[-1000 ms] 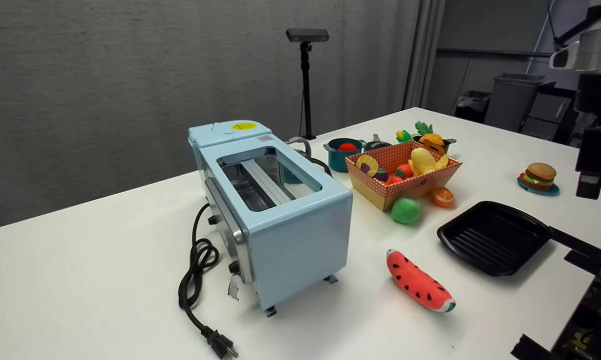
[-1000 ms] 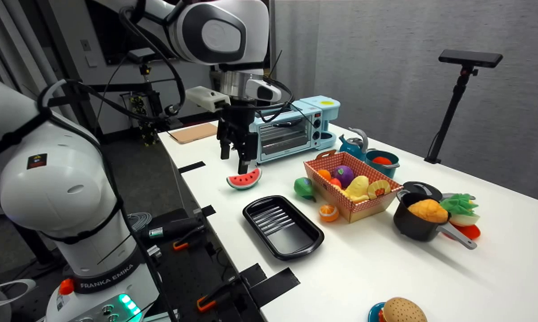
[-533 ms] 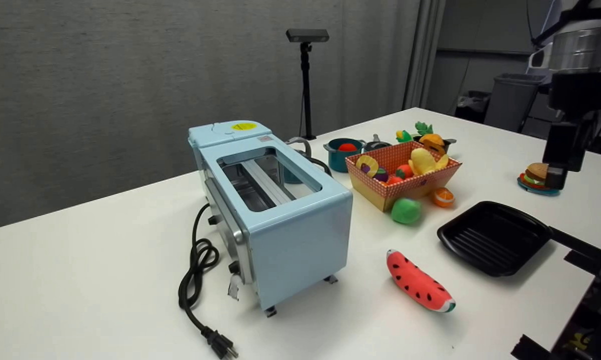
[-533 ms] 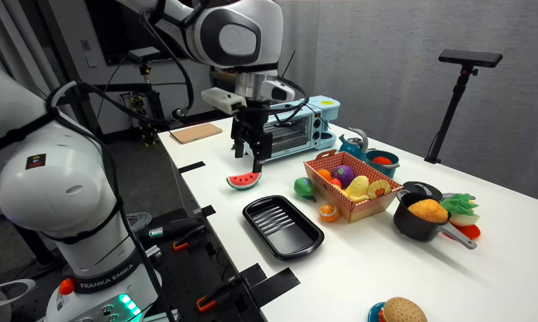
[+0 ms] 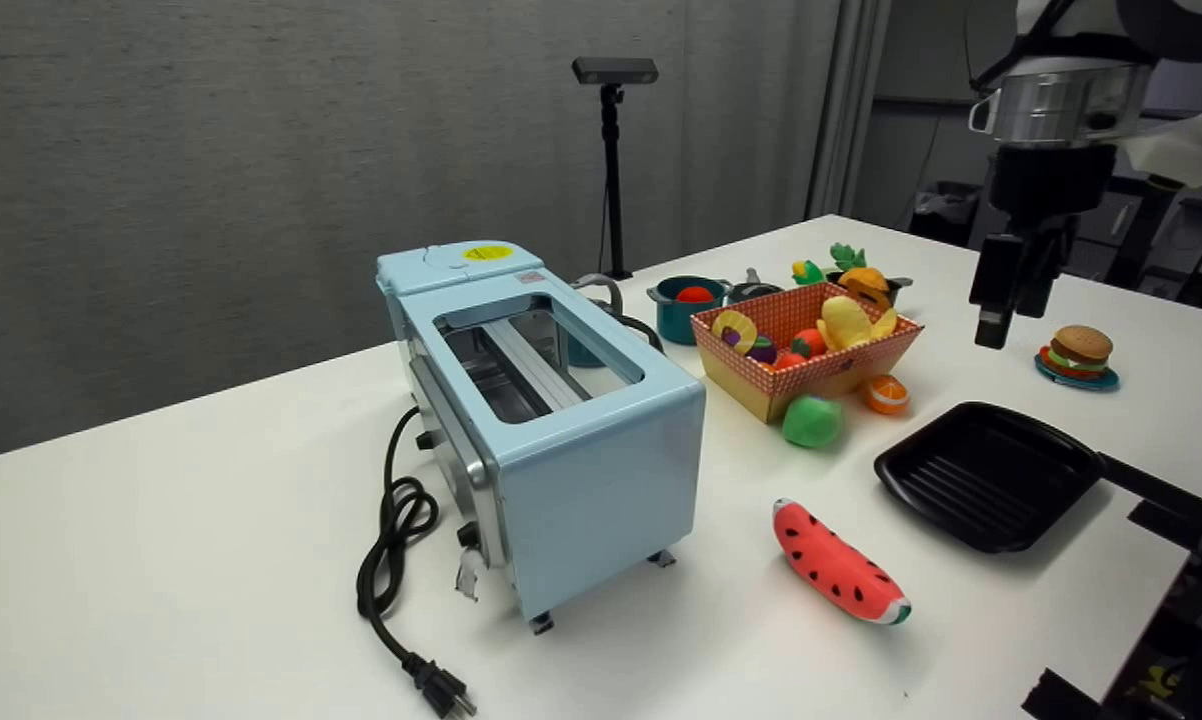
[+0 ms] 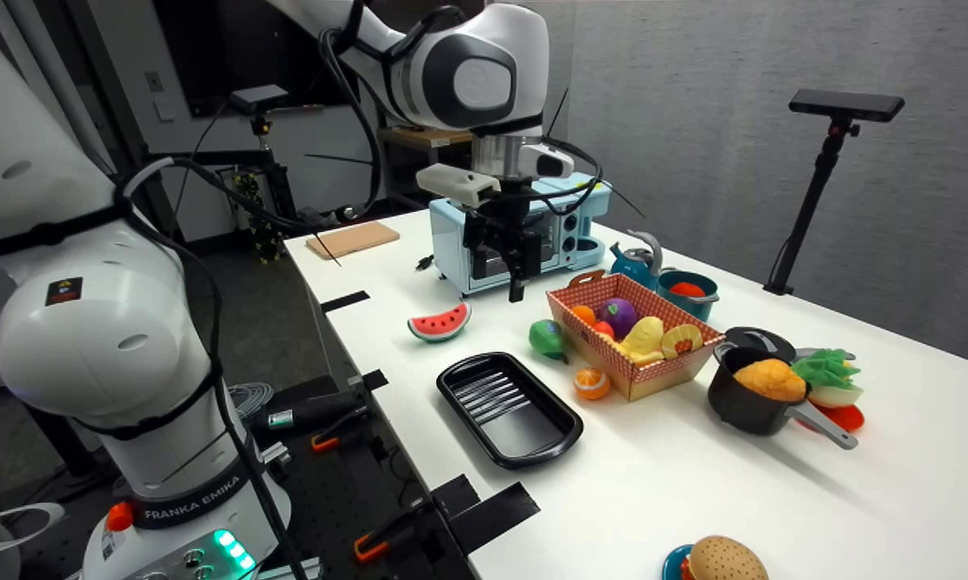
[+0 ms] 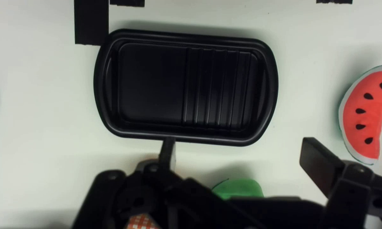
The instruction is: Remove the banana toy from the basket and put it on the black tray
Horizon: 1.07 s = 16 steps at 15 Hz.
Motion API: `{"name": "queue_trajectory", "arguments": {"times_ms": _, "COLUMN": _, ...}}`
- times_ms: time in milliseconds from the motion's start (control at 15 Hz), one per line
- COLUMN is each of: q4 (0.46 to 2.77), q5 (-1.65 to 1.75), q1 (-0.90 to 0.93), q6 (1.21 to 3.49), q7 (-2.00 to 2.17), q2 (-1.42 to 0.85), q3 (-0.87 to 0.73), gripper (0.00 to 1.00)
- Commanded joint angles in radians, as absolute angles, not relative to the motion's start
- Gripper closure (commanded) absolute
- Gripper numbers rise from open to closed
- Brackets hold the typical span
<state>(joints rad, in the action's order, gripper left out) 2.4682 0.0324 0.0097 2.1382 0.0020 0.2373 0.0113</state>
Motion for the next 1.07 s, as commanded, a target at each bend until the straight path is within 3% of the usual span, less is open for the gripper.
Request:
{"name": "queue_trajectory", "arguments": {"times_ms": 0, "q4": 2.336, "q5": 0.062, "q1": 0.0, "q6": 2.157, "q7": -0.005, "q2": 0.093, "q3": 0.008, "gripper": 0.0}}
{"name": "queue_trajectory", "arguments": {"times_ms": 1000, "q4": 1.912, "q5": 0.024, "q1": -0.033, "q6": 2.121, "q7": -0.089, "q2": -0.281, "q3": -0.024, "gripper": 0.0}}
